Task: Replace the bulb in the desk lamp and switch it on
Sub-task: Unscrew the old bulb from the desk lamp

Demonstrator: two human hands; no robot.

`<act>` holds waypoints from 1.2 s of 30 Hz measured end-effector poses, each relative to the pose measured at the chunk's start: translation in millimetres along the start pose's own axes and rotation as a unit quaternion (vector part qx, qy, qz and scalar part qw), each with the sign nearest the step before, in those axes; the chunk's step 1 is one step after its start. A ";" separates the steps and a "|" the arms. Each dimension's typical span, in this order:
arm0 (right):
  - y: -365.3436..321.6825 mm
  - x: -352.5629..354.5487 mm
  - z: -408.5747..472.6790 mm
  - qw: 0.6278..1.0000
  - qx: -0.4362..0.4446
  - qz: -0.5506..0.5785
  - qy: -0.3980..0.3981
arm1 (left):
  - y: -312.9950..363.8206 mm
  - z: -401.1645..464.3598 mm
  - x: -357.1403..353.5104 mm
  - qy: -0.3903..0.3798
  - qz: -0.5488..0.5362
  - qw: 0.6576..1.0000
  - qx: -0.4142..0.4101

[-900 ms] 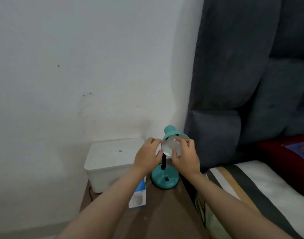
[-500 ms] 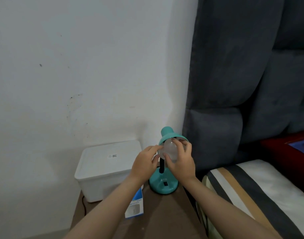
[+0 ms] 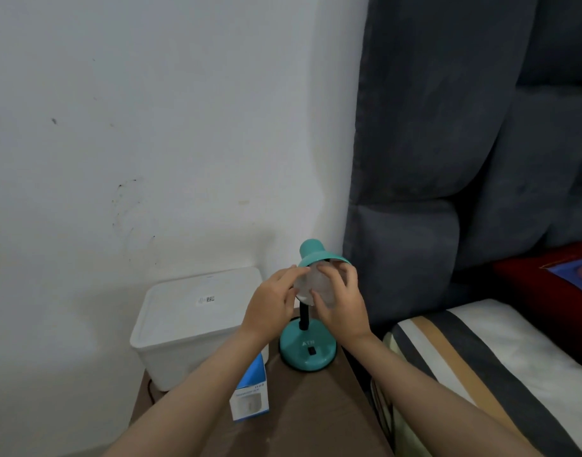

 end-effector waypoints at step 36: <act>-8.4 4.7 -6.6 0.997 0.008 -0.077 0.013 | -3.2 2.4 -1.3 -0.036 -0.019 0.998 0.048</act>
Point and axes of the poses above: each hand's wrist, its own z-axis towards the middle knuckle, its own x-axis out of the back of the hand, y = z × x, the point moved 10 cm from there along z, towards the middle knuckle, and after that the axes turned 6 degrees about -x, right-handed, at the moved point
